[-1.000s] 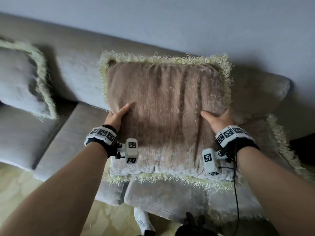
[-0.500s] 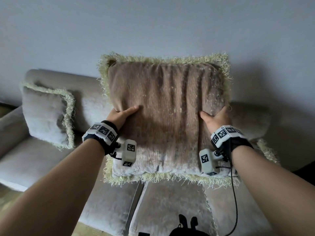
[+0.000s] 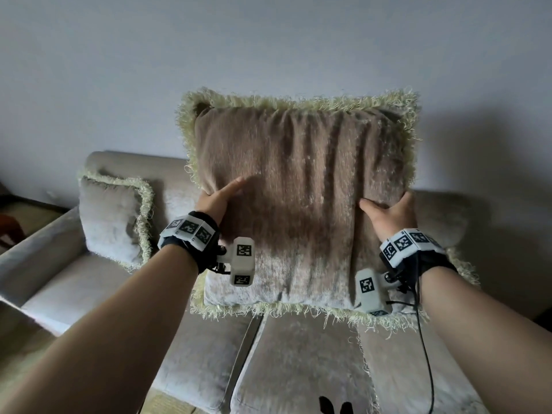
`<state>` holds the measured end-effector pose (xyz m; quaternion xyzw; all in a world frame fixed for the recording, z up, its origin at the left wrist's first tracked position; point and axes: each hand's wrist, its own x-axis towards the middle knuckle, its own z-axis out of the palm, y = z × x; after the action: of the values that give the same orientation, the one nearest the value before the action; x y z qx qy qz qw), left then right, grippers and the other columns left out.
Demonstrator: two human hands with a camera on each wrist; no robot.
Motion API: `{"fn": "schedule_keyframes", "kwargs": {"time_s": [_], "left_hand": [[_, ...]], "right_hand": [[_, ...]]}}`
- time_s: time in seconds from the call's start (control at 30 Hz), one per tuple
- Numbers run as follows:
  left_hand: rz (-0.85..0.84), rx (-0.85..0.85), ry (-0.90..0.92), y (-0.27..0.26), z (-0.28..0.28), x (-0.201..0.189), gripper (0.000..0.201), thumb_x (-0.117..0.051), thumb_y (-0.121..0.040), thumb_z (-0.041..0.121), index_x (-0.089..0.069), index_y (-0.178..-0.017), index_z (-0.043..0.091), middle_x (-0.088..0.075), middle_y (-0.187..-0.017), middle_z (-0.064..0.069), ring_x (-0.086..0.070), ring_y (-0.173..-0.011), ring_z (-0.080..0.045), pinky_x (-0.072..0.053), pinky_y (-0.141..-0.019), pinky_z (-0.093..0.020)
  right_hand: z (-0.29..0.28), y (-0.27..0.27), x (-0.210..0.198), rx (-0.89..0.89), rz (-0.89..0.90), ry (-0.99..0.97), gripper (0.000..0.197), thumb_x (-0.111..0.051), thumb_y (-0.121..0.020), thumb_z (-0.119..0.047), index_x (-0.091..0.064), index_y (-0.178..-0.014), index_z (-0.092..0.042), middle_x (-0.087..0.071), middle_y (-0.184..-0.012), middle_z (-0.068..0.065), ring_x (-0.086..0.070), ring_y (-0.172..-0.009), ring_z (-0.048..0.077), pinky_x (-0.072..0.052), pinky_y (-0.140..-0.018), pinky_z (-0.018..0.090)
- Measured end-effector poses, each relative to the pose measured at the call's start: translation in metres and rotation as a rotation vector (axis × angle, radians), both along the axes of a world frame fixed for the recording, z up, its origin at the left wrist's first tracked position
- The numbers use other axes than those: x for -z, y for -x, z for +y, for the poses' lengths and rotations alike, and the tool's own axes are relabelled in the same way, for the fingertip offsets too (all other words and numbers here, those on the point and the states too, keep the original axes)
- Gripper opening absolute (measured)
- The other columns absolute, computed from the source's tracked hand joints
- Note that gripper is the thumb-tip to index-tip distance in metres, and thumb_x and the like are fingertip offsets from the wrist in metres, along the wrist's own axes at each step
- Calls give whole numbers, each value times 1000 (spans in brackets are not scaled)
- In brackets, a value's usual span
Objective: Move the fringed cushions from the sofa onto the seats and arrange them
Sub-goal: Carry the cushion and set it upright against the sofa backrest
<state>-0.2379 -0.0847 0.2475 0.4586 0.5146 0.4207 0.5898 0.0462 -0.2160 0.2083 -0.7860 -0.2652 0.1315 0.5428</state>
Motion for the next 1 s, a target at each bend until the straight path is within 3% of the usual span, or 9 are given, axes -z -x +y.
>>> {"fn": "schedule_keyframes", "kwargs": {"time_s": [0.1, 0.33, 0.47, 0.57, 0.67, 0.7, 0.77, 0.83, 1.0], "left_hand": [[-11, -27, -51, 8, -13, -11, 74, -93, -41, 59, -66, -101, 25, -77, -115, -9, -74, -110, -35, -58, -102, -57], [-13, -148, -78, 64, -6, -16, 108, -93, -35, 66, -64, -126, 15, -76, -121, -10, -74, -112, -34, -58, -103, -54], [6, -206, -39, 121, 19, -3, 143, -93, -12, 80, -66, -135, 11, -78, -119, -8, -76, -109, -33, -59, -101, -54], [20, -248, -57, 172, 32, -2, 126, -94, -16, 79, -70, -123, 16, -80, -114, -8, -77, -107, -33, -59, -101, -54], [27, -289, -88, 228, 40, -13, 73, -95, -47, 61, -68, -102, 22, -78, -114, -10, -75, -109, -34, -59, -102, -54], [26, -307, -89, 246, 48, -11, 76, -95, -46, 60, -69, -106, 21, -78, -114, -11, -75, -109, -35, -59, -101, -54], [14, -356, -106, 289, 69, -5, 103, -96, -36, 71, -72, -120, 17, -80, -113, -9, -77, -106, -34, -61, -97, -52], [16, -395, -135, 329, 91, 1, 116, -97, -26, 77, -73, -124, 19, -81, -112, -7, -78, -105, -33, -62, -96, -51], [-21, -371, -172, 384, 109, -12, 100, -91, -40, 59, -72, -127, 13, -79, -113, -7, -76, -107, -30, -60, -101, -49]], "right_hand": [[-1, 10, -6, -33, 49, -42, 74, -77, -74, -44, -39, -126, -7, -58, -123, 11, -58, -107, 31, -41, -83, 31], [25, 58, -26, -64, 148, -93, 93, -75, -70, -56, -36, -138, -6, -56, -132, 11, -57, -115, 31, -44, -95, 35], [52, 104, -33, -116, 141, -85, 95, -74, -67, -60, -40, -137, -6, -55, -134, 10, -55, -119, 31, -42, -102, 40], [77, 152, -37, -158, 162, -81, 93, -74, -69, -59, -40, -138, -6, -55, -134, 10, -55, -119, 31, -42, -99, 37], [108, 210, -37, -194, 203, -86, 86, -75, -71, -56, -44, -134, -6, -58, -128, 10, -57, -114, 30, -40, -87, 30], [115, 228, -37, -205, 214, -82, 87, -75, -70, -57, -44, -133, -6, -59, -127, 10, -57, -113, 30, -41, -88, 30], [133, 268, -38, -231, 237, -61, 95, -73, -63, -64, -45, -133, -7, -59, -127, 10, -58, -113, 31, -44, -95, 36], [152, 304, -38, -245, 248, -50, 105, -70, -52, -71, -47, -132, -8, -61, -125, 10, -59, -110, 32, -46, -98, 43], [192, 363, -40, -250, 243, -22, 108, -69, -41, -79, -57, -123, -11, -67, -117, 7, -63, -104, 31, -49, -95, 43]]}}
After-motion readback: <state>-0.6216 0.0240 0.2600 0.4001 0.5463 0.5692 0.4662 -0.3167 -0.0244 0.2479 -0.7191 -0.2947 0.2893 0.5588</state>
